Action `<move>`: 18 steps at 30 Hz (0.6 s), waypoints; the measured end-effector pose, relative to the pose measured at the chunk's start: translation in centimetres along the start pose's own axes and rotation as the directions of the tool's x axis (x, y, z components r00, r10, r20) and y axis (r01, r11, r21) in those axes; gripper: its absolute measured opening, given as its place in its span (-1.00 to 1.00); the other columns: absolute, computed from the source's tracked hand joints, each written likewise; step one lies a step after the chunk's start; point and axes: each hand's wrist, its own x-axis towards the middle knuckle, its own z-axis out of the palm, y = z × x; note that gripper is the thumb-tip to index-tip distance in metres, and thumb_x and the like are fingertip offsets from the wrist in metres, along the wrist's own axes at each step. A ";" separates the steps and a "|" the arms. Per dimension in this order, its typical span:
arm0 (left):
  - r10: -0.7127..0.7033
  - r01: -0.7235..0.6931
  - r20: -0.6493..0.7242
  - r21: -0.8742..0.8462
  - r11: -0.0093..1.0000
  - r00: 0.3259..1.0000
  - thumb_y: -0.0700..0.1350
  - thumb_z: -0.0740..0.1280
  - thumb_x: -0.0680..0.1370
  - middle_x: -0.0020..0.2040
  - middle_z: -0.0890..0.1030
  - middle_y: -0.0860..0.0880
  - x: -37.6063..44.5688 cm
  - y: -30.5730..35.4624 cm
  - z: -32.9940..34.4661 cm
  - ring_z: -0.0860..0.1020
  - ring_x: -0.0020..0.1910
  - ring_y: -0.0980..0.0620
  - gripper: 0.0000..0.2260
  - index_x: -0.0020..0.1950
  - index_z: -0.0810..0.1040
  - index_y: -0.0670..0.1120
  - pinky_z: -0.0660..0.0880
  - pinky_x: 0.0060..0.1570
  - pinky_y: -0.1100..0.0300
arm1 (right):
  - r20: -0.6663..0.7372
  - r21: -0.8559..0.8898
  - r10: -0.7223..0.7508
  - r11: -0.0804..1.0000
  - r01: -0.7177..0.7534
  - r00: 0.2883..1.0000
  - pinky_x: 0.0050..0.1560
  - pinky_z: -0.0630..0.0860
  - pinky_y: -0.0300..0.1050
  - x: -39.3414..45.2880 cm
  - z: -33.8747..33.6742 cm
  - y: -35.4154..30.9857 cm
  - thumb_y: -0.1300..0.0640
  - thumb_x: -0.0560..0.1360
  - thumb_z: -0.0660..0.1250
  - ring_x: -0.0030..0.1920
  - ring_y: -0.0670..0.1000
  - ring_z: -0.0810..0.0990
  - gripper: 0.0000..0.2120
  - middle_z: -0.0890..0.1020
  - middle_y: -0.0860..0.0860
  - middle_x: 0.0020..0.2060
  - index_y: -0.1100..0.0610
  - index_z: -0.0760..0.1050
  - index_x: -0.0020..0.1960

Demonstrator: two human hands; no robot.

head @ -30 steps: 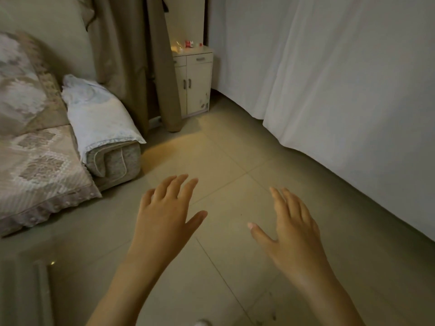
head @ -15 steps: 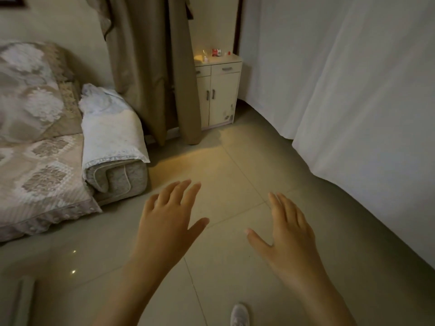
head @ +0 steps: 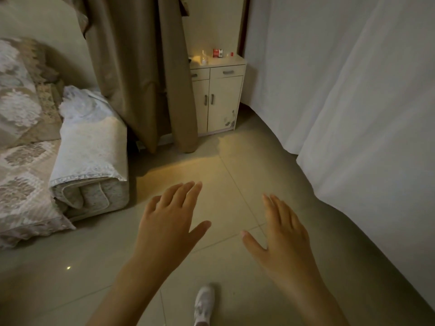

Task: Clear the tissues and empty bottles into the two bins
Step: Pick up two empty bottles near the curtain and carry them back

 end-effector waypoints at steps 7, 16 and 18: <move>0.005 0.004 0.066 -0.125 0.992 0.998 0.29 0.19 0.50 0.53 0.19 0.06 13.6 0.0 4.2 0.20 0.49 0.02 -0.29 0.55 0.03 0.06 0.19 0.40 0.01 | 0.001 -0.038 -0.001 0.999 0.001 1.000 0.46 0.08 -0.04 13.2 -1.8 2.3 -0.32 0.52 -0.06 0.52 -0.04 -0.05 -0.29 -0.10 -0.10 0.54 -0.06 -0.25 0.52; 0.057 -0.052 0.035 -0.118 0.992 0.998 0.29 0.24 0.48 0.47 0.30 0.07 31.7 0.1 6.3 0.32 0.41 0.04 -0.32 0.51 0.15 0.04 0.31 0.32 0.00 | -0.067 -0.048 0.069 0.996 -0.073 0.995 0.47 0.01 -0.06 28.6 -6.7 4.0 -0.26 0.55 -0.05 0.53 -0.04 -0.06 -0.32 -0.12 -0.09 0.54 -0.05 -0.27 0.53; 0.043 -0.042 0.005 -0.085 0.995 0.999 0.29 0.35 0.40 0.33 0.49 0.04 34.8 -0.1 6.7 0.50 0.26 0.02 -0.33 0.42 0.36 0.00 0.46 0.15 -0.01 | -0.040 -0.070 0.050 0.996 -0.053 0.998 0.48 0.00 -0.03 32.2 -7.1 3.9 -0.27 0.55 -0.06 0.53 -0.03 -0.09 -0.32 -0.14 -0.09 0.54 -0.05 -0.27 0.52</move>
